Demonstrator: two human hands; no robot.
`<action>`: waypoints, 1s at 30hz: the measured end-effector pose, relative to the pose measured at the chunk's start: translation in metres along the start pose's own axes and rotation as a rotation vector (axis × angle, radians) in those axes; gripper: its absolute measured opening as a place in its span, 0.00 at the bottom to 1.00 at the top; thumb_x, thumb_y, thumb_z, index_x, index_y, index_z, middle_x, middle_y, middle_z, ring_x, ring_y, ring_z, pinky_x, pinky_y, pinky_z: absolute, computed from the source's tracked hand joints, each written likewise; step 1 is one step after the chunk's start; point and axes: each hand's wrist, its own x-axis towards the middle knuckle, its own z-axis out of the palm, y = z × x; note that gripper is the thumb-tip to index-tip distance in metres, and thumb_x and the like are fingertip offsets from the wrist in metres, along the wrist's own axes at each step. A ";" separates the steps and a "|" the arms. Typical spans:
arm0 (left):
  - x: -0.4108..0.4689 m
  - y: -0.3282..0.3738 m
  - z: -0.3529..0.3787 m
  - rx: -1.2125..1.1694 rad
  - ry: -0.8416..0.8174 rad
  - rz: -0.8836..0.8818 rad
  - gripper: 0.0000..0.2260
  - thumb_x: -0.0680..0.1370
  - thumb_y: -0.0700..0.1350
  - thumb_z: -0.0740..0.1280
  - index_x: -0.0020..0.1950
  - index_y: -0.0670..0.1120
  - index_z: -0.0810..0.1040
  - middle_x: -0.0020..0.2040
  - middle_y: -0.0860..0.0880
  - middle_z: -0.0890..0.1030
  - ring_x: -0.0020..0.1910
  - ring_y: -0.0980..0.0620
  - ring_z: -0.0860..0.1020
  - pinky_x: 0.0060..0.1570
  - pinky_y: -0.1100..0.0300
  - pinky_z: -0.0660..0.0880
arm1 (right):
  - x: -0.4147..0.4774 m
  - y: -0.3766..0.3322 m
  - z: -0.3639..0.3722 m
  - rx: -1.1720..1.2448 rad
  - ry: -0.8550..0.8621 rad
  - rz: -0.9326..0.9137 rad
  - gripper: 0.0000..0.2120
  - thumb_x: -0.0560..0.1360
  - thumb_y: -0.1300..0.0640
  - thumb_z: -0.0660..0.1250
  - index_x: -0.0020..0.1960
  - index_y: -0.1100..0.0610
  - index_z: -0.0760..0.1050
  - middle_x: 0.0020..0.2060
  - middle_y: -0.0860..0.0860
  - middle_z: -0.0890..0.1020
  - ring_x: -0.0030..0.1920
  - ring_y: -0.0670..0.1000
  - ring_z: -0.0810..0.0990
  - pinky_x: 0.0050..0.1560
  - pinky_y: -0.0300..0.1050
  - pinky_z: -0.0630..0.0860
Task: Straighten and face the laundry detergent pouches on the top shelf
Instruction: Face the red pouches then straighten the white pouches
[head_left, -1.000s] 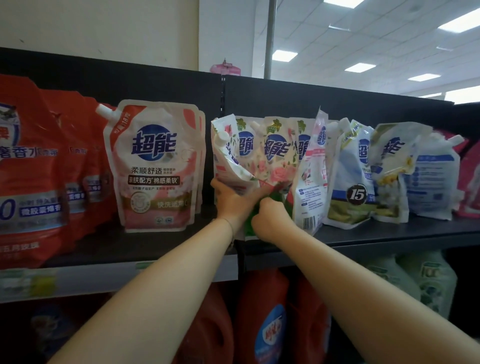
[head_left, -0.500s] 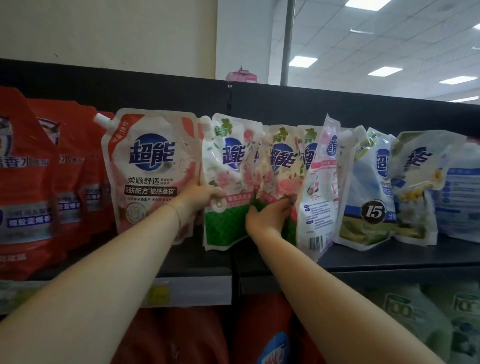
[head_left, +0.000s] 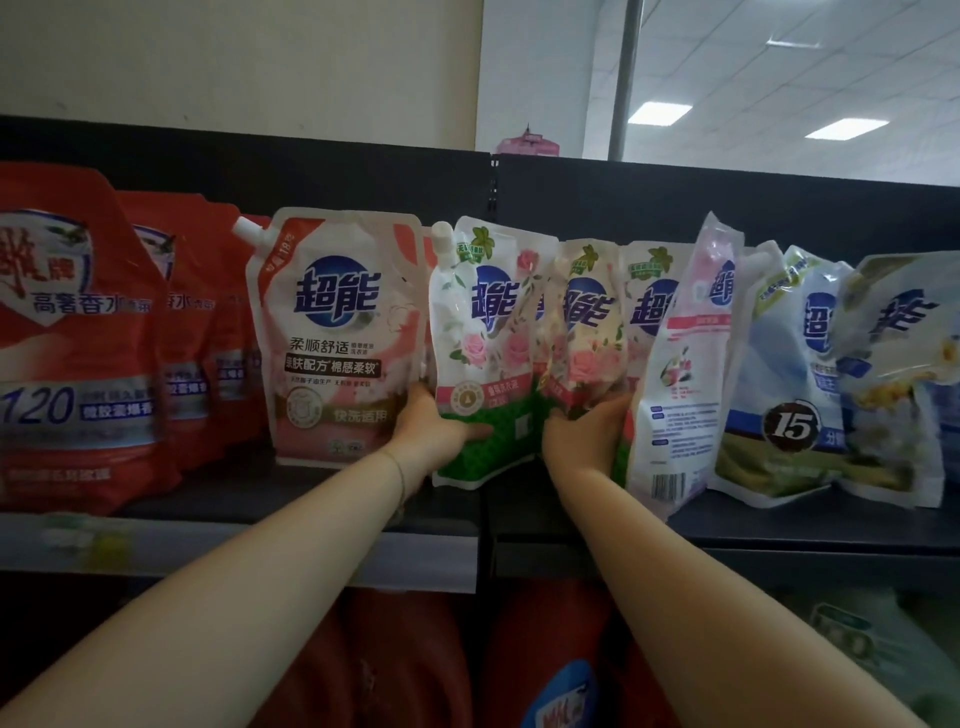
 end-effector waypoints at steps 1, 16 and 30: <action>-0.001 0.002 0.003 -0.018 0.014 -0.005 0.36 0.66 0.39 0.78 0.69 0.45 0.65 0.61 0.47 0.77 0.61 0.45 0.75 0.63 0.45 0.73 | 0.001 -0.002 -0.005 0.025 0.000 0.004 0.42 0.75 0.68 0.64 0.77 0.57 0.39 0.75 0.55 0.56 0.75 0.56 0.56 0.69 0.43 0.52; -0.003 -0.004 -0.030 -0.286 -0.061 -0.071 0.17 0.69 0.30 0.73 0.54 0.44 0.78 0.51 0.46 0.82 0.53 0.45 0.80 0.50 0.52 0.78 | 0.027 0.005 -0.014 0.064 -0.049 0.079 0.36 0.77 0.52 0.62 0.77 0.45 0.45 0.75 0.51 0.57 0.74 0.59 0.57 0.72 0.62 0.59; -0.009 -0.010 -0.066 -0.342 -0.259 -0.083 0.26 0.66 0.33 0.71 0.64 0.42 0.76 0.57 0.43 0.82 0.58 0.44 0.79 0.57 0.47 0.76 | 0.044 -0.024 0.005 -0.067 -0.350 0.258 0.23 0.79 0.59 0.61 0.73 0.55 0.63 0.66 0.56 0.72 0.63 0.59 0.71 0.59 0.50 0.68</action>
